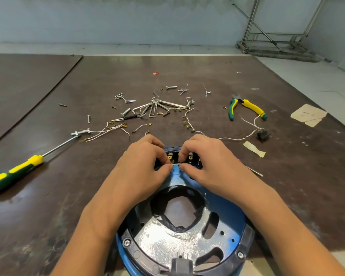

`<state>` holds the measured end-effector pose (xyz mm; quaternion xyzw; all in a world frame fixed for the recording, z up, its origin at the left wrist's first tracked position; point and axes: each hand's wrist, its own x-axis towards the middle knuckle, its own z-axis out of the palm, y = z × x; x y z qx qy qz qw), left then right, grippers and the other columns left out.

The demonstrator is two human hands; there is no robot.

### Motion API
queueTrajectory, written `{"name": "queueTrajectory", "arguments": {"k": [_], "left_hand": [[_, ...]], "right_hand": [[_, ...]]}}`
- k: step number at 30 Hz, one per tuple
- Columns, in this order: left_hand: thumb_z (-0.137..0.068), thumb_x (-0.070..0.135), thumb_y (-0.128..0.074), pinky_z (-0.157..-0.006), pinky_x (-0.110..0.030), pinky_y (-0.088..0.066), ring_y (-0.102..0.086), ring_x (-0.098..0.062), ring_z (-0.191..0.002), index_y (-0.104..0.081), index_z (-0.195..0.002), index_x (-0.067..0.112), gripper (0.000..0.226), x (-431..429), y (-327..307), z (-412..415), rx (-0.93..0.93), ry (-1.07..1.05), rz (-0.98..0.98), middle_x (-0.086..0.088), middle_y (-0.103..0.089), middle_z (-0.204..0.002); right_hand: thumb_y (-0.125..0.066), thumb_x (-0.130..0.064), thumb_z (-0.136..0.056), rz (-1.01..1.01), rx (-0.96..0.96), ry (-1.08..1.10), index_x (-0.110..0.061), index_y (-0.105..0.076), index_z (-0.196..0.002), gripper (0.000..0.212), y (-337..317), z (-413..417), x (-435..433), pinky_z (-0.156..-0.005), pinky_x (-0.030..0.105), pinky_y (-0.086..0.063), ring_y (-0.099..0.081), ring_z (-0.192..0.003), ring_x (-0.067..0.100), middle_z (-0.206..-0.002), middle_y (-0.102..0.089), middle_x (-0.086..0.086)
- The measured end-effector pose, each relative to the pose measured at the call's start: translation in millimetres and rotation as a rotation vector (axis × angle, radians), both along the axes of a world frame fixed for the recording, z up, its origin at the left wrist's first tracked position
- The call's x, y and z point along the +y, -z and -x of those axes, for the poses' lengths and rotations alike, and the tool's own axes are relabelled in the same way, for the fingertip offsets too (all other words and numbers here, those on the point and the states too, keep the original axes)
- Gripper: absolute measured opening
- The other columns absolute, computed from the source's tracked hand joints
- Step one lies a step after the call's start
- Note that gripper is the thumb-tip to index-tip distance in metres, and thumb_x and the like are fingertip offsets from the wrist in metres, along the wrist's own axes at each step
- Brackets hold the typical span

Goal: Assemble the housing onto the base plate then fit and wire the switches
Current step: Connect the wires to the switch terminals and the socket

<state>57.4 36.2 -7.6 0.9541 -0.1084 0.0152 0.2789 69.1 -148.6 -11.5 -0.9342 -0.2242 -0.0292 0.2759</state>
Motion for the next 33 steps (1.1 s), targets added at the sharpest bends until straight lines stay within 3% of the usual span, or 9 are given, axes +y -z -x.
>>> {"name": "queueTrajectory", "arguments": {"k": [8, 17, 21, 24, 27, 29, 33], "left_hand": [[-0.081, 0.029, -0.075, -0.089, -0.033, -0.050, -0.056, -0.008, -0.103, -0.075, -0.073, 0.031, 0.008, -0.1, -3.0, 0.8, -0.019, -0.016, 0.036, 0.014, -0.057, -0.115], [-0.076, 0.023, -0.077, -0.084, -0.022, -0.048, -0.058, -0.002, -0.099, -0.079, -0.070, 0.028, 0.007, 1.8, -3.0, 0.5, -0.041, -0.015, 0.055, 0.010, -0.065, -0.118], [-0.073, 0.020, -0.078, -0.082, -0.018, -0.047, -0.059, 0.000, -0.096, -0.079, -0.069, 0.027, 0.008, 3.7, -3.7, 0.1, -0.025, -0.001, 0.080, 0.010, -0.066, -0.118], [-0.075, 0.019, -0.078, -0.077, -0.007, -0.042, -0.057, 0.001, -0.094, -0.080, -0.072, 0.027, 0.008, 4.9, -3.6, -0.3, -0.025, 0.004, 0.084, 0.009, -0.066, -0.117], [-0.075, 0.019, -0.078, -0.077, -0.004, -0.039, -0.057, 0.002, -0.095, -0.080, -0.072, 0.027, 0.009, 6.0, -4.0, -0.4, -0.025, 0.010, 0.085, 0.009, -0.067, -0.117], [-0.075, 0.019, -0.078, -0.079, -0.007, -0.040, -0.056, 0.001, -0.097, -0.080, -0.072, 0.029, 0.010, 7.0, -5.0, 0.1, -0.023, 0.014, 0.094, 0.009, -0.068, -0.117], [-0.075, 0.020, -0.077, -0.091, -0.025, -0.047, -0.058, -0.004, -0.105, -0.079, -0.071, 0.031, 0.012, 6.9, -5.7, 0.8, -0.026, 0.005, 0.112, 0.010, -0.068, -0.117]], "right_hand": [[-0.071, -0.034, -0.087, -0.006, -0.008, 0.004, -0.030, -0.061, -0.089, 0.010, 0.6, -0.5, -0.2, -0.079, 0.039, -0.051, -0.055, -0.089, 0.011, -0.097, -0.058, -0.009], [-0.072, -0.035, -0.087, -0.008, -0.019, 0.014, -0.031, -0.058, -0.096, 0.018, 1.0, -1.1, -0.5, -0.079, 0.034, -0.051, -0.054, -0.088, 0.008, -0.096, -0.058, -0.011], [-0.072, -0.037, -0.086, 0.005, -0.020, 0.019, -0.029, -0.058, -0.114, 0.032, 2.6, -1.7, -1.0, -0.083, 0.037, -0.053, -0.057, -0.096, 0.009, -0.106, -0.061, -0.010], [-0.069, -0.042, -0.088, 0.043, -0.034, 0.018, -0.026, -0.053, -0.133, 0.051, 4.0, -2.0, -1.2, -0.092, 0.035, -0.051, -0.056, -0.109, 0.011, -0.120, -0.061, -0.007], [-0.068, -0.044, -0.088, 0.060, -0.048, 0.012, -0.026, -0.054, -0.135, 0.052, 4.0, -2.3, -1.6, -0.091, 0.033, -0.050, -0.056, -0.108, 0.012, -0.118, -0.060, -0.007], [-0.068, -0.045, -0.088, 0.062, -0.049, 0.006, -0.026, -0.055, -0.132, 0.050, 3.5, -2.3, -1.6, -0.090, 0.033, -0.050, -0.056, -0.106, 0.012, -0.116, -0.060, -0.007], [-0.069, -0.045, -0.087, 0.053, -0.047, 0.003, -0.026, -0.056, -0.132, 0.051, 3.2, -1.8, -2.0, -0.091, 0.035, -0.050, -0.056, -0.107, 0.011, -0.116, -0.060, -0.007]]}}
